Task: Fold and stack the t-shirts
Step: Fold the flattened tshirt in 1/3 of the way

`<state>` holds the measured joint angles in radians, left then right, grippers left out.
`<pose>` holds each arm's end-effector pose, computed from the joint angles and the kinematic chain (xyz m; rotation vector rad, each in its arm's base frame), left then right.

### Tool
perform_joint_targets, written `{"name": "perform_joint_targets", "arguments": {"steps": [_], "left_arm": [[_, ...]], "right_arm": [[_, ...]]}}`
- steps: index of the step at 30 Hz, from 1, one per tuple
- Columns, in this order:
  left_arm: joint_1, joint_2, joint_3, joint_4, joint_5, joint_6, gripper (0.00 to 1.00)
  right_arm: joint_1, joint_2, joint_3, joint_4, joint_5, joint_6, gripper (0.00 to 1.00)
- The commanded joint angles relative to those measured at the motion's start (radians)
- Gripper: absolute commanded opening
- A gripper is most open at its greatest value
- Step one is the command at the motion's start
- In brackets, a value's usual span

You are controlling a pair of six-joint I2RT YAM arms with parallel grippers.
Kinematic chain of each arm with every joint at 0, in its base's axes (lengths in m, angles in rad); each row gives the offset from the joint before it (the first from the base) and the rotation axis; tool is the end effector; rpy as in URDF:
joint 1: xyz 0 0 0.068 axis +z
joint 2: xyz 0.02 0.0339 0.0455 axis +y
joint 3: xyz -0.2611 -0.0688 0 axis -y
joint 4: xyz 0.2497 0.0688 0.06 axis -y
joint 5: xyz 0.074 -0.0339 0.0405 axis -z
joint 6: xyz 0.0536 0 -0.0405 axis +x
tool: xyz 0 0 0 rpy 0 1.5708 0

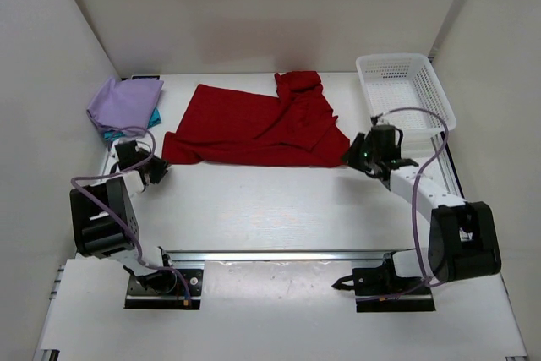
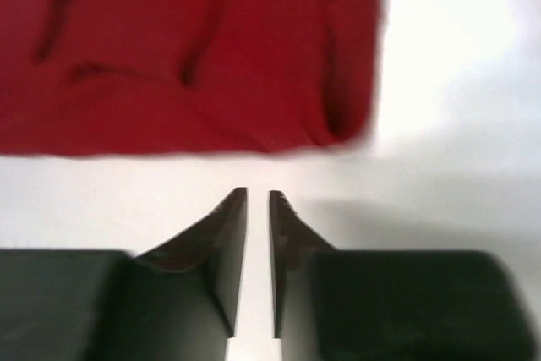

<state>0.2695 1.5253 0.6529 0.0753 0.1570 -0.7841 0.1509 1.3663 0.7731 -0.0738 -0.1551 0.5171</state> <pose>0.2946 0.0727 0.1309 -1.1387 2.1106 -0.4308 0.3026 0.0544 0.2008 0.3308 2.2588 0.5305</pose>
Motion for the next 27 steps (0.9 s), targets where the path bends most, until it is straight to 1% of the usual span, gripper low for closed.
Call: {"name": "perform_joint_targets", "arguments": {"steps": [1, 2, 3, 4, 7, 9, 10, 11, 14, 15, 17, 19, 20, 22, 24, 26, 27], "left_arm": [[0.046, 0.016, -0.064, 0.06, 0.069, -0.064, 0.42], [0.048, 0.016, -0.074, 0.066, 0.058, -0.07, 0.45], [0.053, 0.03, -0.076, 0.076, 0.03, -0.073, 0.47], [0.05, 0.057, -0.078, 0.087, 0.042, -0.084, 0.49], [0.053, 0.101, -0.064, 0.127, 0.056, -0.128, 0.53], [0.046, 0.13, -0.055, 0.155, 0.043, -0.148, 0.51], [0.039, 0.147, -0.055, 0.173, 0.049, -0.159, 0.48], [0.034, 0.154, -0.042, 0.175, 0.055, -0.167, 0.47], [0.025, 0.168, -0.029, 0.205, 0.042, -0.176, 0.31], [0.023, 0.162, -0.027, 0.216, 0.033, -0.181, 0.29], [0.028, 0.165, -0.015, 0.228, 0.041, -0.184, 0.19], [0.031, 0.168, 0.002, 0.241, 0.029, -0.184, 0.14], [0.027, 0.171, 0.011, 0.241, 0.023, -0.182, 0.09], [0.019, 0.171, 0.019, 0.241, 0.013, -0.172, 0.03], [0.016, 0.17, 0.017, 0.247, 0.018, -0.172, 0.0], [0.017, 0.168, 0.022, 0.247, 0.012, -0.165, 0.0], [0.014, 0.165, 0.027, 0.245, -0.002, -0.161, 0.0]], "right_arm": [[-0.027, -0.081, -0.141, 0.117, 0.025, 0.03, 0.17], [-0.03, -0.099, -0.159, 0.135, 0.026, 0.021, 0.2], [-0.045, -0.105, -0.188, 0.143, 0.02, 0.023, 0.26], [-0.053, -0.09, -0.202, 0.15, 0.02, 0.021, 0.3], [-0.057, -0.055, -0.212, 0.178, -0.001, 0.032, 0.35], [-0.074, -0.001, -0.21, 0.196, -0.02, 0.035, 0.35], [-0.076, 0.011, -0.215, 0.212, -0.018, 0.043, 0.35], [-0.086, 0.025, -0.216, 0.221, -0.026, 0.044, 0.36], [-0.117, 0.073, -0.216, 0.275, -0.047, 0.072, 0.38], [-0.12, 0.094, -0.212, 0.285, -0.05, 0.07, 0.38], [-0.103, 0.129, -0.18, 0.279, -0.046, 0.081, 0.4], [-0.096, 0.161, -0.161, 0.29, -0.038, 0.08, 0.4], [-0.093, 0.18, -0.152, 0.305, -0.034, 0.086, 0.42], [-0.094, 0.217, -0.121, 0.304, -0.049, 0.087, 0.42], [-0.099, 0.254, -0.086, 0.307, -0.058, 0.1, 0.42], [-0.099, 0.286, -0.077, 0.319, -0.058, 0.112, 0.42], [-0.1, 0.298, -0.075, 0.327, -0.055, 0.115, 0.38]]}}
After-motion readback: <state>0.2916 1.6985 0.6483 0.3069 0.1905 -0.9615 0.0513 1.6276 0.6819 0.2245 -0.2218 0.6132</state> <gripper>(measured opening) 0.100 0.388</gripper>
